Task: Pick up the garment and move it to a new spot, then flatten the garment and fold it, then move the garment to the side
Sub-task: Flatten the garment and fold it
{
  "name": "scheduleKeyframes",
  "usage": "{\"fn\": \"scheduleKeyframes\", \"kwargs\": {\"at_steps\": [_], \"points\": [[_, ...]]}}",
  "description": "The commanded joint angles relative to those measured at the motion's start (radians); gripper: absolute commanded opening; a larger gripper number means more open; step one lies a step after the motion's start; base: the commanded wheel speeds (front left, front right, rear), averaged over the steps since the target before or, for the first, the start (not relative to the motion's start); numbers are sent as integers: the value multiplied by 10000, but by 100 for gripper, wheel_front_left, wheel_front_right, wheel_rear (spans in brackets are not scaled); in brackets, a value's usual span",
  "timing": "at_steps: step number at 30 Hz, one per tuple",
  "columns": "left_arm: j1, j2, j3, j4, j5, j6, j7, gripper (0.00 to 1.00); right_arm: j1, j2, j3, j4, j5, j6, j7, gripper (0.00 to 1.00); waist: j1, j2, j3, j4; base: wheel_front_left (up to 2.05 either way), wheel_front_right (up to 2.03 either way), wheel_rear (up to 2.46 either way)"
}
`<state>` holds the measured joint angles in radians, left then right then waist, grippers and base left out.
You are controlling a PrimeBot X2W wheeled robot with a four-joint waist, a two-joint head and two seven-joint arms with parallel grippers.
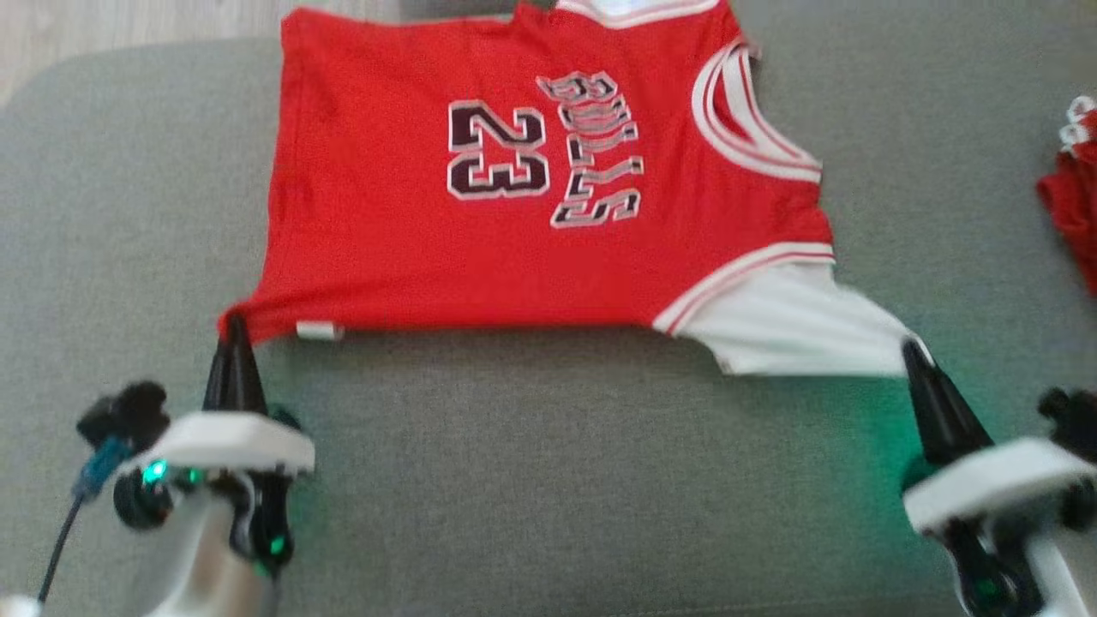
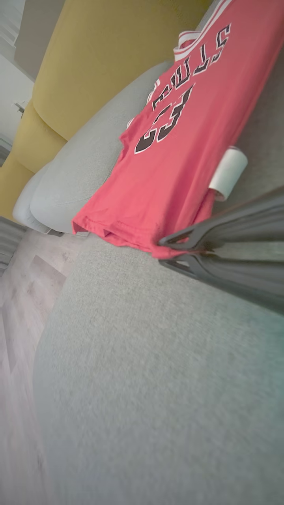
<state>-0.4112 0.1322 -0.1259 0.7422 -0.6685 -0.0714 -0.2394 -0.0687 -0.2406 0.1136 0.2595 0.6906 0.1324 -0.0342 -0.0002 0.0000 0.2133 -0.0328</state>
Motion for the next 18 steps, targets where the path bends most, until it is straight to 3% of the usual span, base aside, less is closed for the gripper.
{"fn": "scheduleKeyframes", "kwargs": {"at_steps": [1,7,10,14,18], "points": [[331,521,505,-844,-42,283,113,0,432,-96,-378,-815,-291,-17,420,0,2,0,-262,-2,0,0,0],[3523,857,607,-5865,-19,1924,1867,0,2853,1347,-2264,-4611,-1747,-17,3343,0,2,0,-615,147,0,0,0],[4921,1024,607,-8323,128,2794,2764,0,3531,1765,-2826,-6004,-2114,-17,4390,0,2,0,-673,204,0,0,0],[6055,1237,546,-10313,282,3537,3721,0,3895,1891,-3139,-6818,-2126,-17,5168,0,2,0,-657,211,0,0,0],[6282,1518,373,-10795,339,3789,4532,0,3815,1899,-3169,-6714,-1966,-17,5471,0,2,0,-590,212,0,0,0]]}}
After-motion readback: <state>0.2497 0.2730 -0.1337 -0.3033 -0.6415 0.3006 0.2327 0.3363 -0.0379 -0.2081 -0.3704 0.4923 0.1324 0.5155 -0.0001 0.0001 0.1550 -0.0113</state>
